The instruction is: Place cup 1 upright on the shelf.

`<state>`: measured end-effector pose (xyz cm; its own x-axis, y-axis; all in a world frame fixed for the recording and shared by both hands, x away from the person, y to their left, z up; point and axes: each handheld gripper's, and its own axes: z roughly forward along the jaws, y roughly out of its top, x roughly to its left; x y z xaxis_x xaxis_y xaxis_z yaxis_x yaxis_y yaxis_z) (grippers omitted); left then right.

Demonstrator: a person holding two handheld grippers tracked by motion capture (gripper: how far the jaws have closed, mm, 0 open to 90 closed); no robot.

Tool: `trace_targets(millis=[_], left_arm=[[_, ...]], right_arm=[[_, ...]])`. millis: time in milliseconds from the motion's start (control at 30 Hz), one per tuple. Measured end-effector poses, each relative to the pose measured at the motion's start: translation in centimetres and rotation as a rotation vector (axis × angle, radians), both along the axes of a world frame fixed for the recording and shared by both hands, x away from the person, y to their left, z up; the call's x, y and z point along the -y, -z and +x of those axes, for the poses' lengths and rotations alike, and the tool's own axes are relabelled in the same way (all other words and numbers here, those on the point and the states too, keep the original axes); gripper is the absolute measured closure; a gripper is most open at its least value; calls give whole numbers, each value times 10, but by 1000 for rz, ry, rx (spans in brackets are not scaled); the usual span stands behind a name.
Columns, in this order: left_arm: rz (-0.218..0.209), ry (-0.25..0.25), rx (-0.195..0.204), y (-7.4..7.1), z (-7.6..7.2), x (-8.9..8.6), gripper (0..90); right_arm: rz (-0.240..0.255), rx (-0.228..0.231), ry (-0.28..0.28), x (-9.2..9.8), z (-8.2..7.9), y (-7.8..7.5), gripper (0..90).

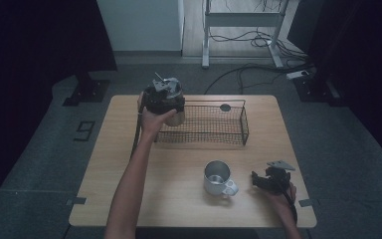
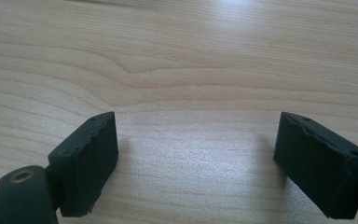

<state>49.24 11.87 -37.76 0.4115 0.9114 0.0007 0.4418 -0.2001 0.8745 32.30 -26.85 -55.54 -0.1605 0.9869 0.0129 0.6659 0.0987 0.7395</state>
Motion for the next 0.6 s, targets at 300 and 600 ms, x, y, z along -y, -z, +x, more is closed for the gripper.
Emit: trace_targets(millis=[300, 600], left_arm=[[4, 3, -24, 11, 7, 5, 39], [17, 0, -36, 19, 10, 11, 39]], right_arm=[[0, 0, 0, 0, 0, 0, 133], [0, 0, 0, 0, 0, 0, 133]])
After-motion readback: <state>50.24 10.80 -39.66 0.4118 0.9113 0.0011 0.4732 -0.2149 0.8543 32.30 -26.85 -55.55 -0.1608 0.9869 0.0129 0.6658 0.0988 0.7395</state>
